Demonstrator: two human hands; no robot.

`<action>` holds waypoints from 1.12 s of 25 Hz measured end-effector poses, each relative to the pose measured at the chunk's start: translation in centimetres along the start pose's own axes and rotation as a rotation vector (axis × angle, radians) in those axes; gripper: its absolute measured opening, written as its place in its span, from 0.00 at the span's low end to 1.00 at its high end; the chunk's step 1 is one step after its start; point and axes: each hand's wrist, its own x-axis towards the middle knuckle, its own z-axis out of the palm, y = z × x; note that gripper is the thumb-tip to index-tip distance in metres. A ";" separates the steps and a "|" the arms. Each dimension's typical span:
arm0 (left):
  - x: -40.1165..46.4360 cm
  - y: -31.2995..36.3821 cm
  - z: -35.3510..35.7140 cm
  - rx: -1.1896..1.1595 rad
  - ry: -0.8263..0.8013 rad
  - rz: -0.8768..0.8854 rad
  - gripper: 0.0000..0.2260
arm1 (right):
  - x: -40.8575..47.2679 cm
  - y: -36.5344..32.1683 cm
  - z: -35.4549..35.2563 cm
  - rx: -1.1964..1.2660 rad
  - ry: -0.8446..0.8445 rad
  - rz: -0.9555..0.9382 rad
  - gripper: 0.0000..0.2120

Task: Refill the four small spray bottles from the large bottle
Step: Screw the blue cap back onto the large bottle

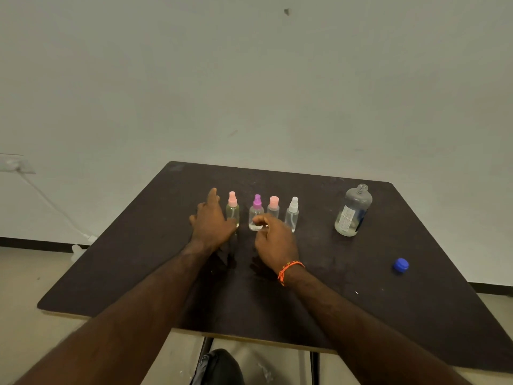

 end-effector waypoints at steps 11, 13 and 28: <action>-8.8 10.9 4.7 0.031 0.275 0.433 0.22 | -5.6 6.2 -13.1 -0.240 0.165 0.048 0.14; -8.9 12.7 6.6 0.012 0.145 0.466 0.24 | -5.6 7.7 -15.0 -0.248 0.194 0.097 0.14; 2.0 19.5 18.4 -0.211 -0.513 0.403 0.40 | 5.0 16.2 -19.5 -0.044 -0.001 0.330 0.31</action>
